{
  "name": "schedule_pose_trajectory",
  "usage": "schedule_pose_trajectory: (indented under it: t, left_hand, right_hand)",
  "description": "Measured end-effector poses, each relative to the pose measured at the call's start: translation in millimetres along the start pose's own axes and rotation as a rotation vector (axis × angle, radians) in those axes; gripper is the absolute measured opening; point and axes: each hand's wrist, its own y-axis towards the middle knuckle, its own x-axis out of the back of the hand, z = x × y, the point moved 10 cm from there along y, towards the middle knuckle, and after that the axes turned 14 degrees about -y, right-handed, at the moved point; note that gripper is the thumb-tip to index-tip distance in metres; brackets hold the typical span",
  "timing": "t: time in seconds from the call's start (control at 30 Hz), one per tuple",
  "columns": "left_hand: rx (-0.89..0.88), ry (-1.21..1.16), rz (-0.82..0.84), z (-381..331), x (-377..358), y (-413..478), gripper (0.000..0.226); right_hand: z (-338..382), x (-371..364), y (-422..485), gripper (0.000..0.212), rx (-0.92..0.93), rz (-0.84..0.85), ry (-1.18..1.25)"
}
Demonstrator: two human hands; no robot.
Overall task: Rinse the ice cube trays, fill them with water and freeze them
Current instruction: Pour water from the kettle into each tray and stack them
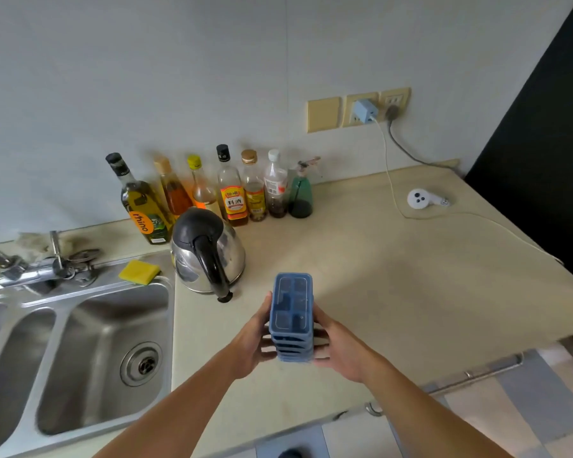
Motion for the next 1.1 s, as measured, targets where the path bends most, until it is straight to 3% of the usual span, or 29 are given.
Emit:
schedule_pose_trajectory:
  t: [0.3,0.53,0.83,1.1]
  left_hand:
    - [0.002,0.058,0.031,0,-53,23,0.066]
    - [0.019,0.112,0.104,9,-194,60,0.071]
    - [0.027,0.126,0.147,54,-403,105,0.070]
    - [0.028,0.112,0.130,63,-500,138,0.065]
  right_hand:
    - [-8,55,-11,0.078,0.091,-0.132,0.081]
    - [-42,187,-49,0.070,0.082,-0.249,0.125]
    - [-99,386,-125,0.100,0.029,-0.360,0.174]
    - [-114,480,-147,0.097,0.025,-0.351,0.168]
